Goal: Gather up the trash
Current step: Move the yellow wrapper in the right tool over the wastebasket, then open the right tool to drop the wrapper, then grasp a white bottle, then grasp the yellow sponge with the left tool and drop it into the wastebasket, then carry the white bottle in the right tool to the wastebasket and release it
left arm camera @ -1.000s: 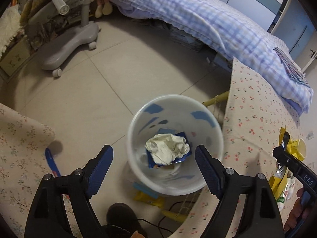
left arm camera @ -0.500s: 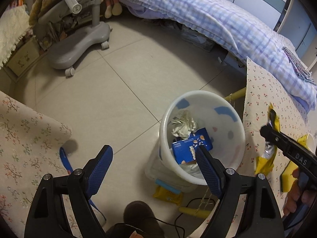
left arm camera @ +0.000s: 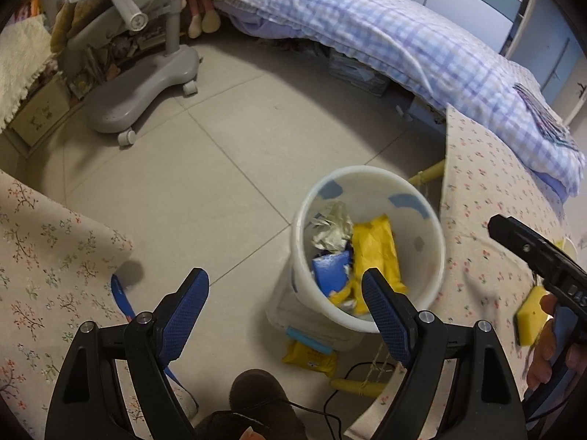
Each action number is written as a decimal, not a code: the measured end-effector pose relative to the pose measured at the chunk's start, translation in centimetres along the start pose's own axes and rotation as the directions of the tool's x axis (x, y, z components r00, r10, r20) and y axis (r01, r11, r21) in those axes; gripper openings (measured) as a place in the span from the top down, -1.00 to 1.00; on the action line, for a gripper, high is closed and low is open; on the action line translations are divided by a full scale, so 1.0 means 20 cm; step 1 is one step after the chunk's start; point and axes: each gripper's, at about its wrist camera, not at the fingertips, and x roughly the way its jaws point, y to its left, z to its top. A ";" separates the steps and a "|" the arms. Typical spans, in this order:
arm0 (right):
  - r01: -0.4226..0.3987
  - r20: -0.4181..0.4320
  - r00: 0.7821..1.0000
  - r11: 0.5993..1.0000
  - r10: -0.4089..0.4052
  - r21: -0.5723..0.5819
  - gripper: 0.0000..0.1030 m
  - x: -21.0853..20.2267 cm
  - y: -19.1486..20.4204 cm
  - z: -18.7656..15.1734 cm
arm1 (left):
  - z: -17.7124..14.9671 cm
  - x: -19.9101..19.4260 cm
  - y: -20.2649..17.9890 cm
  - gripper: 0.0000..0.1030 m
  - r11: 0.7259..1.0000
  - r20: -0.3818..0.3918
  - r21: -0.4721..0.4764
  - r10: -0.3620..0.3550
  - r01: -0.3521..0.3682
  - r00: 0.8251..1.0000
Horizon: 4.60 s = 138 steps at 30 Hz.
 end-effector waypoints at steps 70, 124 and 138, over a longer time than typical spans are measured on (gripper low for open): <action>0.349 -0.149 0.937 0.818 -0.316 0.457 0.22 -1.18 -1.38 -0.71 | -0.46 0.14 -1.76 -0.56 0.742 -0.319 0.565 -0.209 0.362 0.925; 0.197 -0.100 0.979 0.944 -0.176 0.266 0.22 -0.66 -0.74 -0.24 | 0.04 0.19 -0.37 -0.69 1.000 -0.091 -0.014 -0.005 0.004 0.996; 0.133 -0.146 0.984 0.972 -0.106 0.196 0.22 -0.36 -0.49 -0.15 | -0.06 0.11 -0.25 -0.85 0.998 -0.068 0.057 -0.012 0.016 0.998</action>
